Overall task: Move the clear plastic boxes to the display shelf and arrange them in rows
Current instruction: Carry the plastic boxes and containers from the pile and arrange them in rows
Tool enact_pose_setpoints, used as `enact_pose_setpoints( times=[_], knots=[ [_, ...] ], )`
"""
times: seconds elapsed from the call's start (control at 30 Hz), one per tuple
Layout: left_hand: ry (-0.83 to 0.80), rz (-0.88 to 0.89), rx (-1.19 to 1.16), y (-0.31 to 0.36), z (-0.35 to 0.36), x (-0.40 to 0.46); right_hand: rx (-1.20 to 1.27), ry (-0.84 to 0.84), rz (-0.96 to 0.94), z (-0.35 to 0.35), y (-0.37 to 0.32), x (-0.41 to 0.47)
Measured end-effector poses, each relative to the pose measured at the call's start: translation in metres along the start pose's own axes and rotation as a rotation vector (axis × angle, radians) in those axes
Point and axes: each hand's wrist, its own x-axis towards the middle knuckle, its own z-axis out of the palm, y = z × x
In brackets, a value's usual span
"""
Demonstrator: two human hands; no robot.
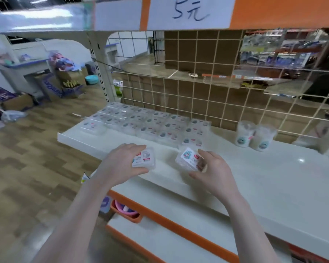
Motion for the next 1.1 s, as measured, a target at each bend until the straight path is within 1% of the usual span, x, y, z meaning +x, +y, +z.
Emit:
enact_pose_setpoints(
  times=[0.2,0.4,0.53,0.6,0.77,0.9,1.1],
  knots=[
    [-0.015,-0.011,-0.042,-0.052,-0.005,0.021,-0.064,-0.038,-0.013,0.023,-0.030,0.030],
    [-0.017,0.030,-0.057,-0.127,-0.008,0.038,-0.121,-0.043,0.009,0.068,-0.075,0.060],
    [0.000,0.084,-0.056,-0.199,-0.016,0.050,-0.122,-0.015,0.038,0.109,-0.121,0.087],
    [-0.004,0.138,-0.033,-0.234,-0.021,0.058,-0.127,0.000,0.062,0.131,-0.144,0.097],
    [-0.002,0.220,-0.028,-0.299,-0.031,0.071,-0.164,-0.027,0.089,0.174,-0.195,0.121],
    [-0.004,0.242,-0.060,-0.332,-0.036,0.078,-0.250,-0.062,0.057,0.193,-0.223,0.137],
    [-0.005,0.246,-0.107,-0.351,-0.036,0.088,-0.339,-0.075,0.022,0.207,-0.239,0.160]
  ],
)
